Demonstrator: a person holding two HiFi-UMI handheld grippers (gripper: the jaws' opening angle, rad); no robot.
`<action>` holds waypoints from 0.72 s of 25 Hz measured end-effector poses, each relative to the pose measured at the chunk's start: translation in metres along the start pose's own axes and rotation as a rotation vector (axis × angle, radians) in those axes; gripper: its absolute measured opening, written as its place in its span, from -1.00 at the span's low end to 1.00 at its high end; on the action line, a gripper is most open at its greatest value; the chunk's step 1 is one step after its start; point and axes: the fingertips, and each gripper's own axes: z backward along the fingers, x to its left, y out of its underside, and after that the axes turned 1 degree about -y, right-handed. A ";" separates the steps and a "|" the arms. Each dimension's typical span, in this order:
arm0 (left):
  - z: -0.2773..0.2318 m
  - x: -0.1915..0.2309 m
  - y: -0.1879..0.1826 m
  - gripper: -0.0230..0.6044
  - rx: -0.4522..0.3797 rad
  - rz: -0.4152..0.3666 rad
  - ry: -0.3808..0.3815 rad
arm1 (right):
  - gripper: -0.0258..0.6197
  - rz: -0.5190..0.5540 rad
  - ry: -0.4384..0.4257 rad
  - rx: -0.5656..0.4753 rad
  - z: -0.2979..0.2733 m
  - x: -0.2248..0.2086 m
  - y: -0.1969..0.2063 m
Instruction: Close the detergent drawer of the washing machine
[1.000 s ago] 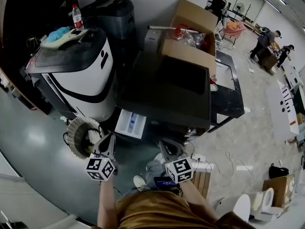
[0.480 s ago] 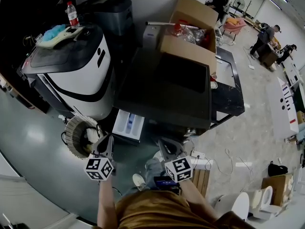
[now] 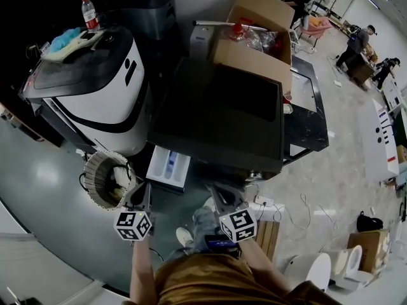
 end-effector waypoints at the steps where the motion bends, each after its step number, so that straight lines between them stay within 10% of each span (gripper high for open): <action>1: -0.003 0.001 0.002 -0.85 0.007 0.000 -0.002 | -0.88 -0.004 -0.001 0.004 -0.001 -0.002 0.001; 18: -0.024 0.007 0.060 -0.85 0.145 -0.008 -0.035 | -0.88 -0.036 -0.037 0.084 -0.015 -0.020 0.032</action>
